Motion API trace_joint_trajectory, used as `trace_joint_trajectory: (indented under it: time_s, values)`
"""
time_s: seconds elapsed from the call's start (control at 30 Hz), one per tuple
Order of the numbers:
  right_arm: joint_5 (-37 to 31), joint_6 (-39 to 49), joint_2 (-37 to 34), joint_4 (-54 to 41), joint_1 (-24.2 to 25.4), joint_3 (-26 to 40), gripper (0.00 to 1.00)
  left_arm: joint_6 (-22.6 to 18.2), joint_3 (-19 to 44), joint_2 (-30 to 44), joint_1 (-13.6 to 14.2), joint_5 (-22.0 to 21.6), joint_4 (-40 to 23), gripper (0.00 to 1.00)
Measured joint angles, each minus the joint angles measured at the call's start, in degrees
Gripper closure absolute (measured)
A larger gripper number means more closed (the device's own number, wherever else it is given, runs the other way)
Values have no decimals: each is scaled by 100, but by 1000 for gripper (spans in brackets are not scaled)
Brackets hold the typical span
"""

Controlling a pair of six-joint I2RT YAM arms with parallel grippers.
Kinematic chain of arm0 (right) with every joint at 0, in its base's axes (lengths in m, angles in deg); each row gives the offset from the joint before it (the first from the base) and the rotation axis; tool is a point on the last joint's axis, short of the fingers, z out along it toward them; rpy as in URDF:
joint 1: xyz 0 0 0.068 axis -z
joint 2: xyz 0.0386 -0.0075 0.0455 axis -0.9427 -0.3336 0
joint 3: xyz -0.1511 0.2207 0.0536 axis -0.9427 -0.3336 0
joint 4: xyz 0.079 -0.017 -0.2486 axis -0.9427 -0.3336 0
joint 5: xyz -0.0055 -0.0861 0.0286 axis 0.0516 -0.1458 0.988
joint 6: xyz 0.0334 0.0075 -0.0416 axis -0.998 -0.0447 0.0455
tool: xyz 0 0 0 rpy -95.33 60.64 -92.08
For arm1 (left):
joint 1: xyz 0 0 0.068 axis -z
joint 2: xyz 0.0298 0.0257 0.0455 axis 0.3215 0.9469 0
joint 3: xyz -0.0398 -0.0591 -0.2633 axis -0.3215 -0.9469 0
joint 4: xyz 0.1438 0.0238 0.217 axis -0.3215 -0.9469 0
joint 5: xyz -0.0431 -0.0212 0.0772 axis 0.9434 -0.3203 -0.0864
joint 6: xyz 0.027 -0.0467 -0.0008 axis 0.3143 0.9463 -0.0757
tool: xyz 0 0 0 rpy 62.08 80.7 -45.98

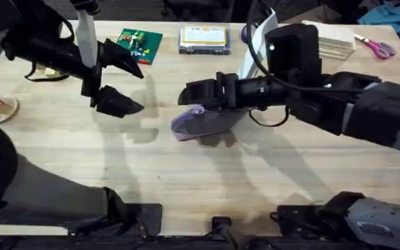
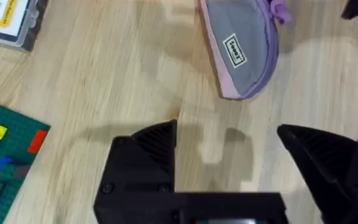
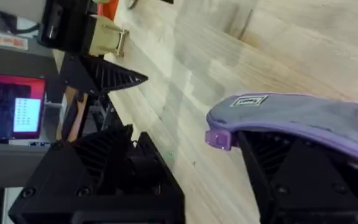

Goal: Unzip the bag, pick up the pens from the table one at a time and place them inside, then zip the bag closed.

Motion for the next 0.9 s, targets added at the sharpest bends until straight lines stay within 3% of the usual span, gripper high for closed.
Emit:
trace_joint_trajectory:
  time_s: [0.9]
  values:
    - [-40,730,836,-679,-109,2,4,0,0,0,0,-1,2,7]
